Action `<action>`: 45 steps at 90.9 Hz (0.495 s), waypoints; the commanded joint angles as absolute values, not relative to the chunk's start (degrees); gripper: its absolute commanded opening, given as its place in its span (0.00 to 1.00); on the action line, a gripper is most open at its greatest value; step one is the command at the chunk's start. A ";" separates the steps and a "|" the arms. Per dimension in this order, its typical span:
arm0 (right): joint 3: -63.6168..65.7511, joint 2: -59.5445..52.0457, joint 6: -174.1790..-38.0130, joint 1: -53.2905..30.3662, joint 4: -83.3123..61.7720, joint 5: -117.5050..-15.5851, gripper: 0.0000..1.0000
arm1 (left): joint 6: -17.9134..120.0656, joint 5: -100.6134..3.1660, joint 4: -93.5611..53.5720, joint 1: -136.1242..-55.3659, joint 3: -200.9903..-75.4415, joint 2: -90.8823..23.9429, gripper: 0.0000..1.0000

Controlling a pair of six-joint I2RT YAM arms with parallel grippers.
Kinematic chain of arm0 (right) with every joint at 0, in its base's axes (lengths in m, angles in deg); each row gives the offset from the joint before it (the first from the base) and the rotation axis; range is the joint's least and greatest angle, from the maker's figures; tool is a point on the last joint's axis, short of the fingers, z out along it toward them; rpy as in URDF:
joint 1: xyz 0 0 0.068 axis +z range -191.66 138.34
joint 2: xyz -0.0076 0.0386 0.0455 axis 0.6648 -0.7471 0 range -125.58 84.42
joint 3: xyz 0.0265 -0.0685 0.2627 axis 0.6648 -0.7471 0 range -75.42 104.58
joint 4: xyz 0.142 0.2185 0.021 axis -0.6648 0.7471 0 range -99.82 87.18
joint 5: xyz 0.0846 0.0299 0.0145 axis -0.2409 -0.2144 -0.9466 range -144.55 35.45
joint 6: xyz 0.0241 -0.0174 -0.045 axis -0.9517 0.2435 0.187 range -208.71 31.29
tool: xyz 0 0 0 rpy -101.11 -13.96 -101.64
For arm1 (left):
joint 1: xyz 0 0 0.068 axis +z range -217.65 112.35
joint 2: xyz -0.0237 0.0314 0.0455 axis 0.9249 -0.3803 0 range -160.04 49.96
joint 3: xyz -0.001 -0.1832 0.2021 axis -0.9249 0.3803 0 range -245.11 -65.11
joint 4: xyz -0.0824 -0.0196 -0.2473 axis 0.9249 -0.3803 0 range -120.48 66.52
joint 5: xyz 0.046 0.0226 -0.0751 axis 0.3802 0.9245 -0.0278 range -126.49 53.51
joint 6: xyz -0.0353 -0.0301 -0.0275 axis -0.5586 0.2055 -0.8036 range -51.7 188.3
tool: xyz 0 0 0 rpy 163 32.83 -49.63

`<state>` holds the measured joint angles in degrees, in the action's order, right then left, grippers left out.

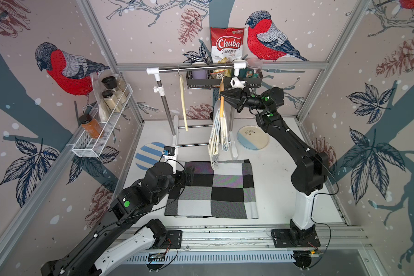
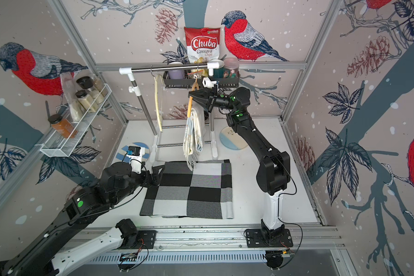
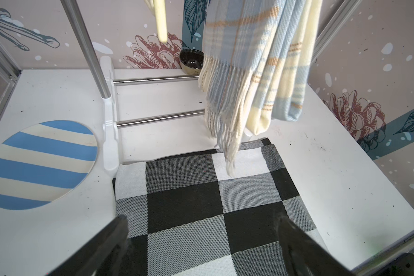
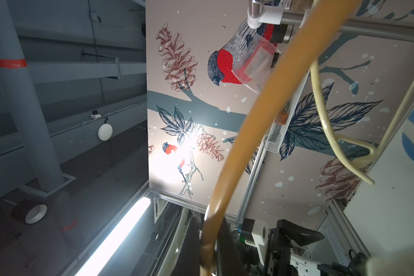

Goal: Hang the scarf on the hanger
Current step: Place the hanger at the clothesline.

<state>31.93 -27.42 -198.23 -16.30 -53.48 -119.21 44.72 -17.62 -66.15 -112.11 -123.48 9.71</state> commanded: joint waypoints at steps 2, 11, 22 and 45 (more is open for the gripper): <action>26.26 -24.86 -186.19 -16.79 -45.14 -118.12 0.62 | 46.50 -14.84 -67.80 -111.70 -126.35 8.95 0.96; 21.55 -20.88 -172.51 -18.62 -32.25 -116.73 0.98 | 47.01 -13.02 -69.62 -111.20 -130.81 6.28 0.96; 17.32 -14.68 -152.84 -21.90 -11.97 -110.88 1.00 | 47.03 -12.86 -71.71 -107.34 -140.36 -0.52 0.96; 6.28 2.23 -136.56 -25.38 0.50 -101.86 1.00 | 49.71 -23.49 -76.67 -94.17 -165.35 -23.87 0.97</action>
